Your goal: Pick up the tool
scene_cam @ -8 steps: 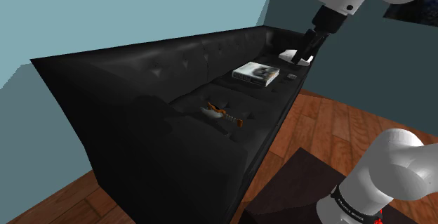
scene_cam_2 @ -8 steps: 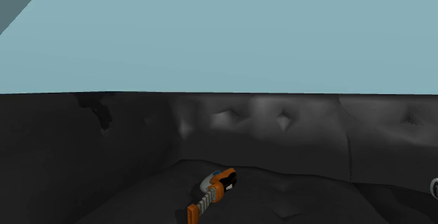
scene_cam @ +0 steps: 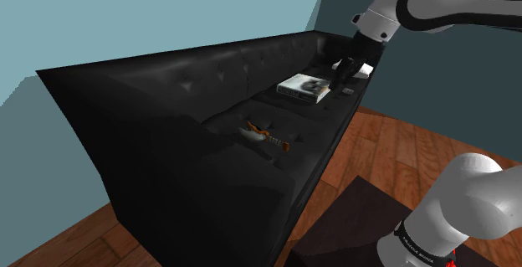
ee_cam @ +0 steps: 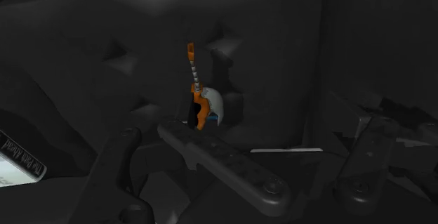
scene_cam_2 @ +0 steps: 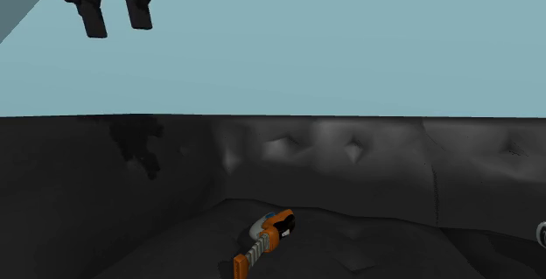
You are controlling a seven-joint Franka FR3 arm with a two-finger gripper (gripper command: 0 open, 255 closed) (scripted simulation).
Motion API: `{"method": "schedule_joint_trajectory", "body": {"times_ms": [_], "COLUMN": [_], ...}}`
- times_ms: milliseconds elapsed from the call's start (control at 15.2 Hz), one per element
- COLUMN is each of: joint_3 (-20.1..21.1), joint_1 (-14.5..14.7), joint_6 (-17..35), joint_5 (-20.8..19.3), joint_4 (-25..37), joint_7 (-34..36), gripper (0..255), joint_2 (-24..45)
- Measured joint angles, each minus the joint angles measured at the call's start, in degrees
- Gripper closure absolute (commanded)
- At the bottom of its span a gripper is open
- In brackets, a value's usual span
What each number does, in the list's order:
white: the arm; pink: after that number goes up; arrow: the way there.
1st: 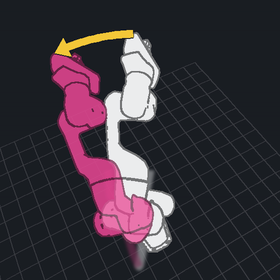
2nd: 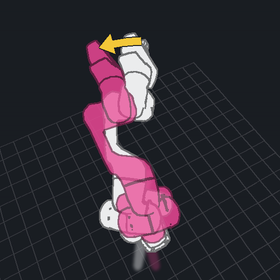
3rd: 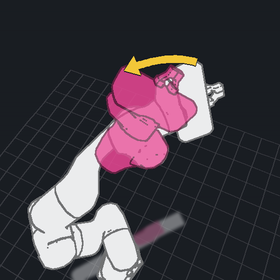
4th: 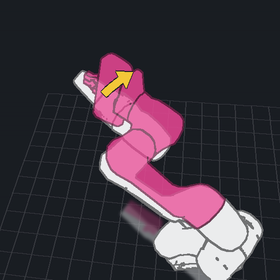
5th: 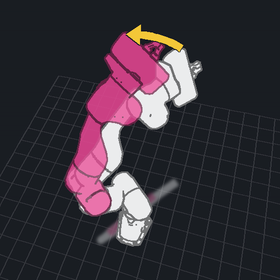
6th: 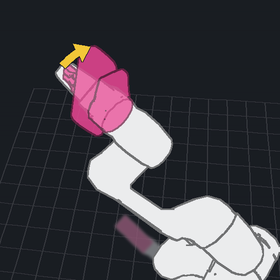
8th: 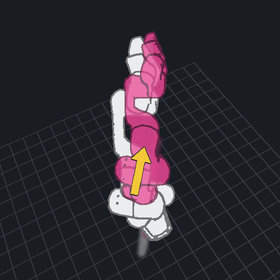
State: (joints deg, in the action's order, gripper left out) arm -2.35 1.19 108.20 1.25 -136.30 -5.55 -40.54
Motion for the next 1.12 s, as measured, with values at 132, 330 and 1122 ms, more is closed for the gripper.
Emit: {"method": "schedule_joint_trajectory", "body": {"times_ms": [132,330,1122], "joint_3": [-0.9,-2.3,-7.4], "joint_1": [0.2,0.5,2.8], "joint_6": [3.5,8.9,28.2], "joint_5": [-0.1,-0.2,3.8], "joint_4": [-1.1,-2.5,0.9], "joint_7": [-1.7,-4.4,-16.9], "gripper": [0,0,0], "joint_2": [2.5,7.0,31.3]}}
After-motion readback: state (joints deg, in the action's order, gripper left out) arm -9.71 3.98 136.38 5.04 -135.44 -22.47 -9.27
